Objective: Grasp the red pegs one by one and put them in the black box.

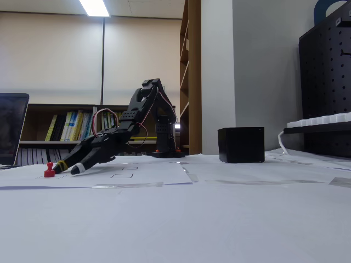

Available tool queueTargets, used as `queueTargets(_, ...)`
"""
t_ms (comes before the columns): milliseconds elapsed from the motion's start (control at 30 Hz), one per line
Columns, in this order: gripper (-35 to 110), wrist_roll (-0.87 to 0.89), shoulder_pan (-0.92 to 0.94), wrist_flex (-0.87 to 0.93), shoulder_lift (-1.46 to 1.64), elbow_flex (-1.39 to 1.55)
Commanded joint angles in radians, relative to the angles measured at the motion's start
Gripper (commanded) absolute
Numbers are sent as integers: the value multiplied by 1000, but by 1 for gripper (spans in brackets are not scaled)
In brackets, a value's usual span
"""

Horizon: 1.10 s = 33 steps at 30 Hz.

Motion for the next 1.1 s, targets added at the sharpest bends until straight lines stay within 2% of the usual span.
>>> queueTargets(0, 22, -17, 11, 44, 14, 138)
queueTargets(467, 21, 5, 6, 78, 81, 238)
queueTargets(1067, 10, 5, -5, 81, 92, 255)
